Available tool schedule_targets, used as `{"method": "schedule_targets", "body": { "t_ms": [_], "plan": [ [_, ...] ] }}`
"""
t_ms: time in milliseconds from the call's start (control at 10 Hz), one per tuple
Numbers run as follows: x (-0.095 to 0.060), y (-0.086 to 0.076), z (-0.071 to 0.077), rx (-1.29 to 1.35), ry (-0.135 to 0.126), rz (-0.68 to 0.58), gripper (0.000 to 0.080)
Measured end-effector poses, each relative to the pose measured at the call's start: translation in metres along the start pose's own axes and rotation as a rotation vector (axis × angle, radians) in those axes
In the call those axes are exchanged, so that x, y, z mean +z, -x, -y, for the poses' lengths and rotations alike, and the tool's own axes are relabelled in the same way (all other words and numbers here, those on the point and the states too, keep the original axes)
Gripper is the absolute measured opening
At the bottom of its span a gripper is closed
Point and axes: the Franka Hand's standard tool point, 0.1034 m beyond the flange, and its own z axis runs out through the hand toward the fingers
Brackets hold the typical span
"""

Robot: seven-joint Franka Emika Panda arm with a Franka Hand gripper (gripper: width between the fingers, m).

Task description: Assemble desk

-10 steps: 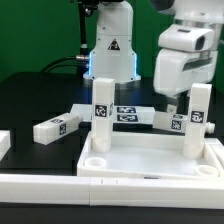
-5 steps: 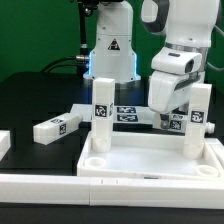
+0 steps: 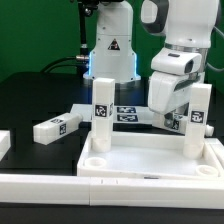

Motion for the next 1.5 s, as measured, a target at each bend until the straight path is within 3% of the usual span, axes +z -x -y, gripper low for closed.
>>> {"method": "schedule_targets", "body": {
  "t_ms": [100, 200, 400, 500, 800, 900, 1100, 1300, 1400, 1500],
  "plan": [
    [0.000, 0.001, -0.001, -0.024, 0.000, 0.001, 0.0284],
    [-0.001, 0.012, -0.004, -0.089, -0.004, 0.006, 0.0284],
    [-0.024, 0.066, -0.012, -0.367, -0.019, 0.016, 0.0284],
    [-0.021, 0.087, -0.013, -0.435, -0.037, 0.025, 0.0284],
    [-0.021, 0.088, -0.018, -0.549, -0.033, 0.027, 0.0284],
    [-0.022, 0.095, -0.021, -0.666, -0.041, 0.033, 0.0284],
    [-0.034, 0.131, -0.038, -0.892, -0.081, 0.054, 0.0284],
    [-0.060, 0.179, -0.072, -1.147, -0.102, 0.053, 0.0284],
    [-0.062, 0.200, -0.086, -1.315, -0.121, 0.044, 0.0284],
    [-0.062, 0.202, -0.092, -1.320, -0.123, 0.047, 0.0284]
  ]
}}
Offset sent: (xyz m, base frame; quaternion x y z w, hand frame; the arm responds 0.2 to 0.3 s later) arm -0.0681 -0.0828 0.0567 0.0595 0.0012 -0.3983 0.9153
